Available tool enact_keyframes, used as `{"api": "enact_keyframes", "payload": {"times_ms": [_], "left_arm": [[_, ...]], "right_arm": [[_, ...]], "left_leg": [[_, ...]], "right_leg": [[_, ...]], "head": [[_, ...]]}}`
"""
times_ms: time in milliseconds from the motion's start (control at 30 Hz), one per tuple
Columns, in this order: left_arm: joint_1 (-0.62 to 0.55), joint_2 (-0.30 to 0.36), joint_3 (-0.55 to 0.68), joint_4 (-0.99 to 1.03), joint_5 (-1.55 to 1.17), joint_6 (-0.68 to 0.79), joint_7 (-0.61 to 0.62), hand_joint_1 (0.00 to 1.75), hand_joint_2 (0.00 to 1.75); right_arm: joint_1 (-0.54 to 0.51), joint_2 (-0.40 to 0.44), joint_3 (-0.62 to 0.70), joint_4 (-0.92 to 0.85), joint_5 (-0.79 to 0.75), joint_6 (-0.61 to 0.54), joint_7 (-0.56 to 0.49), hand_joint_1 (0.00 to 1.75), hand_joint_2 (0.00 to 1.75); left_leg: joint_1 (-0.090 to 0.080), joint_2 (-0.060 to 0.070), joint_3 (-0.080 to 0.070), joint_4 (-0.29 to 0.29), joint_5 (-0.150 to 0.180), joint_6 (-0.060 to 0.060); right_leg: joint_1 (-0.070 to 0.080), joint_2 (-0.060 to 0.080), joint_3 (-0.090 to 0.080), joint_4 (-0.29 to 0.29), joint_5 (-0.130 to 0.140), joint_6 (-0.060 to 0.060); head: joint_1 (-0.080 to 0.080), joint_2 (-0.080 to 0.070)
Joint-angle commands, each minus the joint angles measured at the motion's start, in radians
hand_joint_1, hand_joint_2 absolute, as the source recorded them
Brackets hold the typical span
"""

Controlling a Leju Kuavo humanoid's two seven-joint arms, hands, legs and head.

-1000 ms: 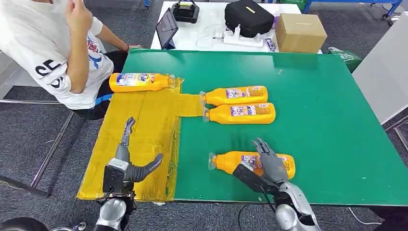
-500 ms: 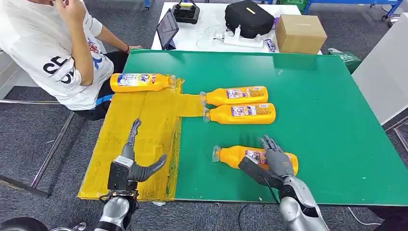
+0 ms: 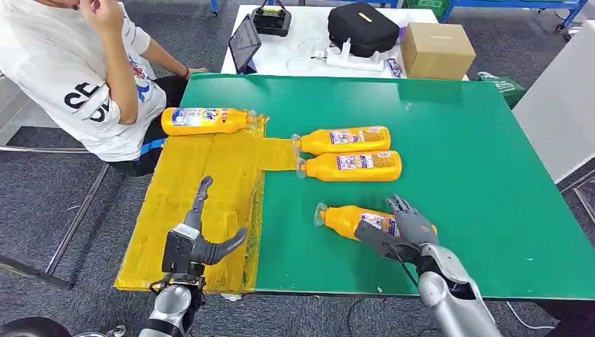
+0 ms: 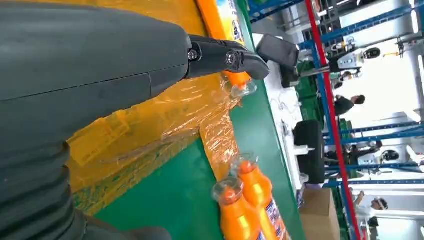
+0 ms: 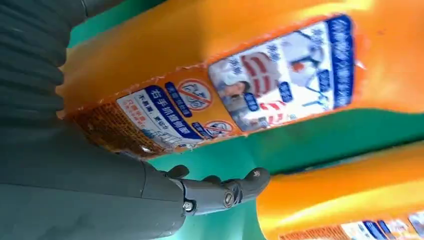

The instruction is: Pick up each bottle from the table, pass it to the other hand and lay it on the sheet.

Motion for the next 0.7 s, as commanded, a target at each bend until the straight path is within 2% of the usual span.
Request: {"api": "enact_keyframes", "payload": {"times_ms": [33,67,100,167,400,467,700], "left_arm": [[-0.06,-0.003,-0.011,0.132,0.01,-0.017,0.002,0.0,1.75],[-0.065,-0.003,-0.01,0.143,0.014,-0.019,0.003,0.0,1.75],[-0.069,-0.003,-0.008,0.151,0.021,-0.023,0.004,0.0,1.75],[-0.074,-0.003,-0.008,0.159,0.027,-0.026,0.002,0.0,1.75],[-0.076,-0.01,-0.012,0.173,0.046,-0.04,0.007,0.0,1.75],[-0.073,-0.011,-0.01,0.166,0.053,-0.039,0.004,0.0,1.75],[-0.069,-0.01,-0.011,0.159,0.054,-0.04,0.004,0.0,1.75]], "right_arm": [[-0.053,-0.085,0.118,0.169,-0.068,0.075,0.025,0.35,1.75],[-0.048,-0.094,0.124,0.174,-0.079,0.085,0.024,1.29,1.75],[-0.042,-0.104,0.132,0.17,-0.092,0.089,0.023,1.66,1.75],[-0.033,-0.117,0.139,0.165,-0.105,0.092,0.022,1.75,1.75],[0.003,-0.107,0.138,0.129,-0.142,0.075,0.006,1.75,1.75],[0.025,-0.065,0.091,0.082,-0.187,0.002,-0.044,1.75,1.75],[0.024,-0.056,0.092,0.067,-0.184,0.0,-0.036,1.75,1.75]], "left_leg": [[0.001,-0.002,0.002,-0.001,0.001,-0.001],[0.001,-0.002,0.003,-0.001,0.001,-0.001],[0.001,-0.003,0.003,-0.002,0.001,-0.001],[0.001,-0.004,0.004,-0.002,0.001,-0.001],[0.002,-0.004,0.005,-0.001,0.001,0.0],[0.001,-0.004,0.005,-0.002,0.0,-0.001],[0.002,-0.001,0.005,-0.001,0.0,-0.001]], "right_leg": [[0.001,-0.004,0.004,-0.002,0.0,-0.002],[0.002,-0.004,0.004,-0.003,0.0,-0.002],[0.002,-0.005,0.005,-0.003,0.0,-0.002],[0.002,-0.005,0.006,-0.003,0.0,-0.002],[0.002,-0.005,0.007,-0.003,0.0,-0.001],[0.002,-0.005,0.007,-0.003,0.0,-0.002],[0.002,-0.002,0.005,-0.002,0.0,-0.002]], "head": [[0.0,0.0],[0.0,0.0],[0.0,0.0],[0.0,0.0],[0.0,0.0],[0.0,0.0],[0.0,0.0]]}}
